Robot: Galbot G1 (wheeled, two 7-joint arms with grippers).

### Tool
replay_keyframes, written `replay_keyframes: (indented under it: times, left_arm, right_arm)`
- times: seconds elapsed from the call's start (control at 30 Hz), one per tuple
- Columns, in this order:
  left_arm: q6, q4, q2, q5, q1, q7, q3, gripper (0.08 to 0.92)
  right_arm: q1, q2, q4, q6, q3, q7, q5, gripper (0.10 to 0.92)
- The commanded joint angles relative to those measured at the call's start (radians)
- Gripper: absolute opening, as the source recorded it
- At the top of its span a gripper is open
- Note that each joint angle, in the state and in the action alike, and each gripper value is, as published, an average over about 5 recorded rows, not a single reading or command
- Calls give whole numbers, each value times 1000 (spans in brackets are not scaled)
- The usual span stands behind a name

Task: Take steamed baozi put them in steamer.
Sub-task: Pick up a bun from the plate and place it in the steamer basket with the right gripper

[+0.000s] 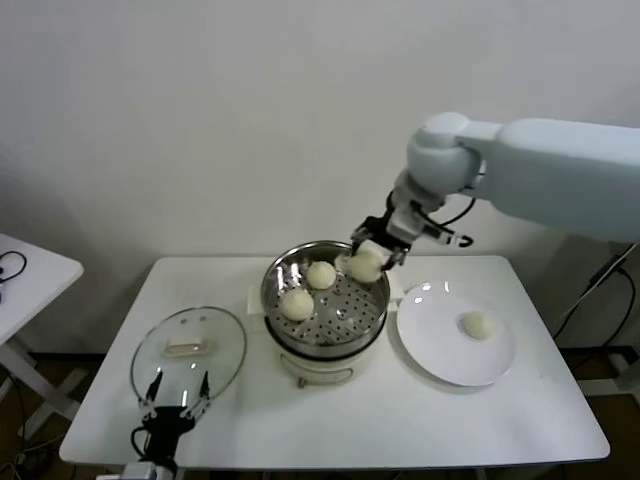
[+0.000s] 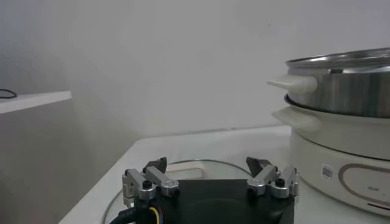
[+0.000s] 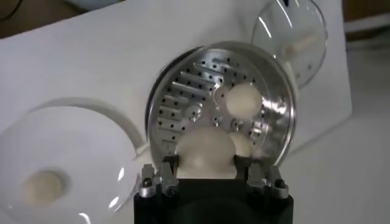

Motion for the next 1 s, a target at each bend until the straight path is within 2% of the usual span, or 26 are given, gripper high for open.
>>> replay_keyframes:
  times: [0.03,0.23,1.0]
  left_arm:
    - [3,-1,-2,3,-2,1,0,823]
    - [4,1,-8,6,-4,0,0,823]
    - [-3,8,-7,3,-2,-2,-1,823]
  right_arm:
    - [-142,163,-7,59,13,63,-195,628]
    - [-232,212,-86,68,16,70,-213,629]
    - [-292,228,-151,79,-2,56,-197,639]
